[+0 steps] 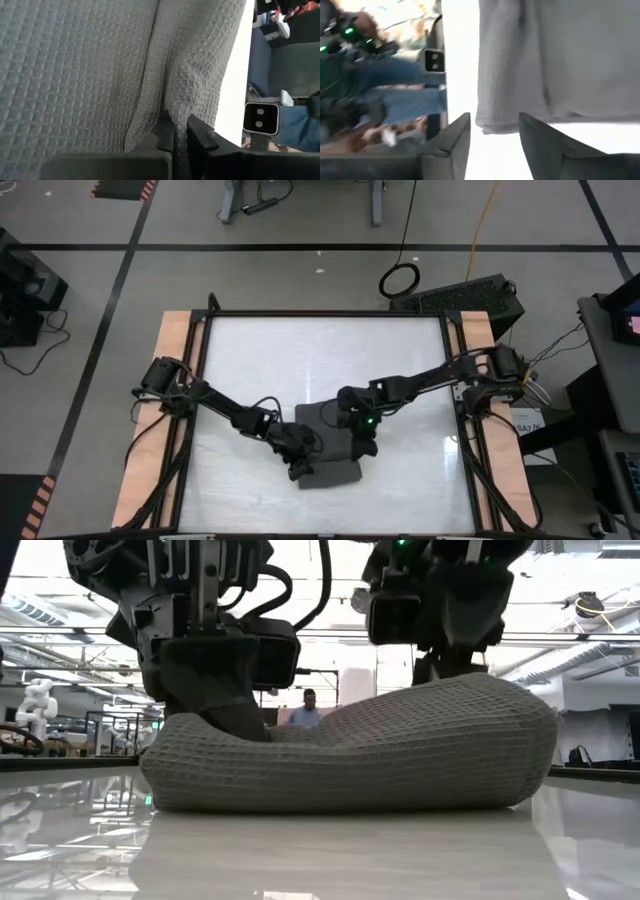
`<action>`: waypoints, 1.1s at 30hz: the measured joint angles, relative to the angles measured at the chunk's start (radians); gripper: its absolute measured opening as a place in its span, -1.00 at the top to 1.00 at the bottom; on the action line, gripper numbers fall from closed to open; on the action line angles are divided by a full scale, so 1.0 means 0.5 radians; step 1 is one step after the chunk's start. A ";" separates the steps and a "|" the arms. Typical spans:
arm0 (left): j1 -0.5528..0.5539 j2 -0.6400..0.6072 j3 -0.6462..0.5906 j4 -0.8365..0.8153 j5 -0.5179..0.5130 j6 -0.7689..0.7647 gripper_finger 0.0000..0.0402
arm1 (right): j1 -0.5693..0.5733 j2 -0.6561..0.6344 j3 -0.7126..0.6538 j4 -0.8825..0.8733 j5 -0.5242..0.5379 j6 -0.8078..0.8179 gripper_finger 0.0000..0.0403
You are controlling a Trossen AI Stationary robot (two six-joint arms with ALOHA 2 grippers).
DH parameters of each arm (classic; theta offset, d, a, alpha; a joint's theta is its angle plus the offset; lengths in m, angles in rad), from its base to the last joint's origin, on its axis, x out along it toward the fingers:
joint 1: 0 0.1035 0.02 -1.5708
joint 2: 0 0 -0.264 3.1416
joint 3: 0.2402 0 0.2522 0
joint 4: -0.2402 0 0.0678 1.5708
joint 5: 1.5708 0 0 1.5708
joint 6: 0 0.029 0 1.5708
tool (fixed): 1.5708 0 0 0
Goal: Roll towel into tight, uniform cylinder
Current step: Roll the gray towel
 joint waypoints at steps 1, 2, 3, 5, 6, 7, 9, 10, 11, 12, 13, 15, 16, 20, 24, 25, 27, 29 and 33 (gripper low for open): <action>0.003 0.000 -0.001 -0.005 0.001 -0.013 0.92 | 0.007 -0.047 0.000 -0.047 0.069 0.002 0.20; 0.009 0.000 0.000 -0.005 0.002 -0.037 0.92 | 0.019 -0.094 0.000 -0.079 0.147 0.005 0.15; 0.012 -0.001 0.000 -0.005 0.002 -0.048 0.92 | 0.040 -0.140 0.000 -0.097 0.241 0.006 0.11; 0.021 0.000 0.000 -0.006 0.002 -0.093 0.92 | 0.131 -0.218 0.000 -0.104 0.467 -0.035 0.06; 0.027 0.000 0.000 -0.007 0.001 -0.104 0.92 | 0.194 -0.249 0.000 -0.091 0.595 -0.071 0.04; 0.033 -0.001 0.000 -0.010 0.000 -0.119 0.92 | 0.261 -0.272 0.000 -0.077 0.726 -0.111 0.03; 0.043 -0.001 0.000 -0.013 -0.008 -0.144 0.92 | 0.410 -0.286 0.000 -0.061 0.978 -0.178 0.02; 0.047 0.000 0.000 -0.014 -0.013 -0.145 0.92 | 0.487 -0.282 0.000 -0.056 1.106 -0.217 0.02; 0.052 -0.001 0.000 -0.015 -0.014 -0.145 0.92 | 0.559 -0.271 0.000 -0.047 1.252 -0.248 0.01; 0.056 -0.001 0.000 -0.018 -0.015 -0.147 0.91 | 0.630 -0.262 0.000 -0.031 1.383 -0.271 0.01; 0.060 -0.001 0.000 -0.020 -0.018 -0.146 0.91 | 0.690 -0.257 0.000 -0.013 1.500 -0.291 0.01; 0.065 -0.001 0.000 -0.029 -0.020 -0.147 0.91 | 0.778 -0.247 0.000 0.004 1.659 -0.331 -0.01; 0.066 -0.001 0.001 -0.038 -0.020 -0.147 0.91 | 0.805 -0.242 0.000 0.011 1.720 -0.349 -0.02; 0.067 -0.001 0.001 -0.060 -0.018 -0.147 0.91 | 0.840 -0.228 0.000 -0.024 1.798 -0.409 -0.14; 0.067 -0.001 0.001 -0.066 0.002 -0.148 0.91 | 0.832 -0.171 -0.003 -0.004 1.785 -0.497 -0.23; 0.067 -0.001 0.001 -0.066 0.007 -0.149 0.91 | 0.829 -0.159 -0.003 0.029 1.783 -0.527 -0.25; 0.066 -0.001 0.001 -0.068 0.028 -0.163 0.91 | 0.823 -0.128 -0.003 0.066 1.746 -0.558 -0.27; 0.067 -0.001 0.001 -0.077 0.035 -0.181 0.91 | 0.823 -0.102 -0.003 0.077 1.741 -0.545 -0.28; 0.066 -0.001 0.002 -0.088 0.037 -0.186 0.91 | 0.823 -0.104 -0.003 0.066 1.740 -0.510 -0.28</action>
